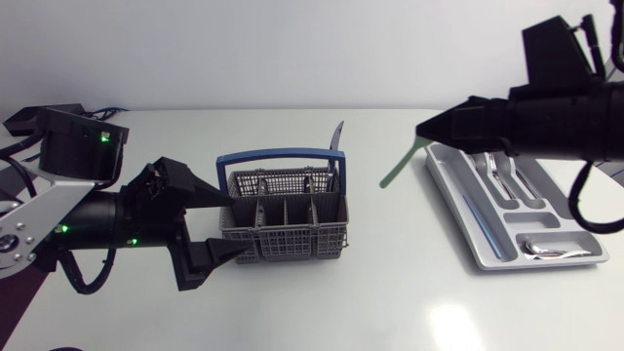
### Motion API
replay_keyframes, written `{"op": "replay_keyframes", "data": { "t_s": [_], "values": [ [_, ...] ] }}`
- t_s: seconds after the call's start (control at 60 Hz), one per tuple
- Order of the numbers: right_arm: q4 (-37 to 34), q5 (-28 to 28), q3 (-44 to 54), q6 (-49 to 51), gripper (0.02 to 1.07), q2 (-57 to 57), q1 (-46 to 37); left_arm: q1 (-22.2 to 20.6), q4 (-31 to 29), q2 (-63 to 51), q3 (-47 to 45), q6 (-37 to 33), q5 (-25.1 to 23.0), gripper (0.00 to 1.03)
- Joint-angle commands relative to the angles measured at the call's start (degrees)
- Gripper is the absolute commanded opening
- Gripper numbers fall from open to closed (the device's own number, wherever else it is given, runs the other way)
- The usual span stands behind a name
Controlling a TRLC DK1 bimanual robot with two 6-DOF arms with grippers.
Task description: Sort the cutlery from the basket into the organizer compartments.
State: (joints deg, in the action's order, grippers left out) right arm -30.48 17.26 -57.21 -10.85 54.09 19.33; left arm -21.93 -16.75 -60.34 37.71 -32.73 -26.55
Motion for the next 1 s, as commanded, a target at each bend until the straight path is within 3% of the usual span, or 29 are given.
{"op": "replay_keyframes", "data": {
  "t_s": [0.0, 0.2, 0.467, 0.65, 0.983],
  "values": [
    [-2.66, 1.82, 2.28, 2.33, 0.07, -1.44, -5.62, -0.65, -0.65, 1.01, 1.75, 1.09, 0.00, 0.98],
    [-6.70, 0.85, 4.12, 9.45, 0.07, -3.20, -19.07, -1.53, -1.00, 1.10, 1.92, 1.09, 0.35, 0.98],
    [-3.01, -1.61, 8.43, 17.53, 0.07, 1.46, -33.39, -3.12, -1.00, 1.10, 2.10, 1.27, 1.58, 0.98],
    [4.11, -6.53, 11.86, 24.83, 0.07, 6.65, -42.36, -3.12, -1.44, 0.92, 2.28, 1.27, 1.85, 0.98],
    [18.88, -15.23, 18.63, 35.46, 0.07, 13.50, -48.95, -3.91, -1.53, 0.39, 2.72, 1.44, 2.81, 0.98]
  ]
}}
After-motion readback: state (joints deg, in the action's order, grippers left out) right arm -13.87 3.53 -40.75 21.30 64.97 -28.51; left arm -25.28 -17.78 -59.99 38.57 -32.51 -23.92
